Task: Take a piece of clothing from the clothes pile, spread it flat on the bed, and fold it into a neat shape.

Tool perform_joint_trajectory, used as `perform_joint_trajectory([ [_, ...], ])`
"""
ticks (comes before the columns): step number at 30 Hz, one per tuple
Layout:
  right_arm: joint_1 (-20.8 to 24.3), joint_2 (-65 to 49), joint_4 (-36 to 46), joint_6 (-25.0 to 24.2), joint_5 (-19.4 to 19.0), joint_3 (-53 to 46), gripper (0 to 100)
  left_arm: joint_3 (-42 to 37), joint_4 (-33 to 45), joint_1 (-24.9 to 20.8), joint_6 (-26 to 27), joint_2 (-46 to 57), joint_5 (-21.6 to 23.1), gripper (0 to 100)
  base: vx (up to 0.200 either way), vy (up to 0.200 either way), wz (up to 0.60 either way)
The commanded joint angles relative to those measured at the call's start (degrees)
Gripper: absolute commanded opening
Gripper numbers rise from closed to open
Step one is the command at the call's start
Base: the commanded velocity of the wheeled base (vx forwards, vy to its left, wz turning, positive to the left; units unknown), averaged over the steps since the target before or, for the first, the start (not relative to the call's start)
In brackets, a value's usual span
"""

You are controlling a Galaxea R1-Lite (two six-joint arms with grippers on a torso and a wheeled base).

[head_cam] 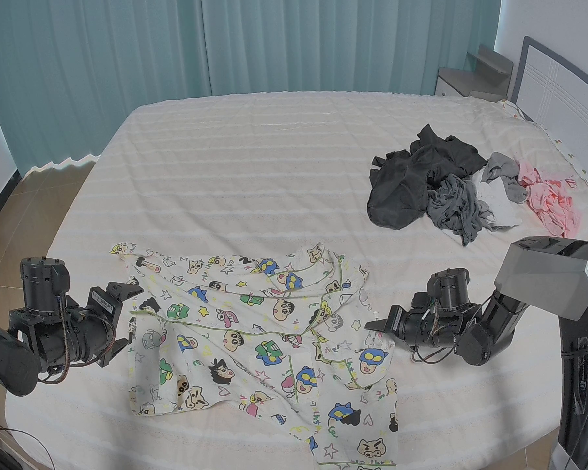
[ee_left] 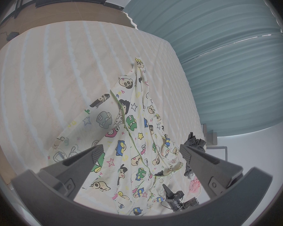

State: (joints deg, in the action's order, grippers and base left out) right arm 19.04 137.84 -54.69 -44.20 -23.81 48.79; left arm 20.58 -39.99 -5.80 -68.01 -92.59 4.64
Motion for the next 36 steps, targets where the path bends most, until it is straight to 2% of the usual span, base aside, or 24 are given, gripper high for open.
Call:
perform_joint_trajectory([
  [1, -0.1, -0.7, -0.2, -0.6, 0.0, -0.2, 0, 0.0, 0.0, 0.0, 0.0, -0.1, -0.1, 100, 0.0, 0.0, 0.0],
  [10, -0.7, -2.8, -0.4, -1.1, 0.2, -1.0, 0, 0.0, 0.0, 0.0, 0.0, -0.1, -0.1, 100, 0.0, 0.0, 0.0],
  [19, -4.5, -11.2, -0.7, 1.1, 1.2, -4.6, 0, 0.0, 0.0, 0.0, 0.0, 0.0, -0.1, 100, 0.0, 0.0, 0.0],
  [22, -5.6, -11.9, -0.2, 3.9, 1.2, -5.2, 0, 0.0, 0.0, 0.0, 0.0, 0.0, -0.2, 100, 0.0, 0.0, 0.0],
  [24, -6.1, -12.0, 2.4, 8.3, 1.4, -5.5, 0, 0.0, 0.0, 0.0, 0.0, 0.0, -0.2, 100, 0.0, 0.0, 0.0],
  [26, -6.2, -11.7, 4.3, 10.6, 3.0, -5.4, 0, 0.0, 0.0, 0.0, 0.0, -0.1, -0.1, 100, 0.0, 0.0, 0.0],
  [29, -6.2, -10.8, 4.8, 13.1, 5.6, -5.1, 0, 0.0, 0.0, 0.0, 0.0, -0.1, -0.1, 100, 0.0, 0.0, 0.0],
  [33, -6.9, -10.7, 4.7, 14.6, 6.4, -5.1, 0, 0.0, 0.0, 0.0, 0.0, -0.4, -0.1, 100, 0.0, 0.0, 0.0],
  [34, -7.4, -10.8, 4.7, 14.7, 6.4, -5.0, 100, 0.0, 0.0, 0.0, 0.0, -0.6, -0.1, 100, 0.0, 0.0, 0.0],
  [36, -8.4, -10.9, 4.7, 15.4, 6.4, -4.8, 100, -0.1, 0.0, 0.0, 0.0, -0.8, -0.1, 100, 0.0, 0.0, 0.0],
])
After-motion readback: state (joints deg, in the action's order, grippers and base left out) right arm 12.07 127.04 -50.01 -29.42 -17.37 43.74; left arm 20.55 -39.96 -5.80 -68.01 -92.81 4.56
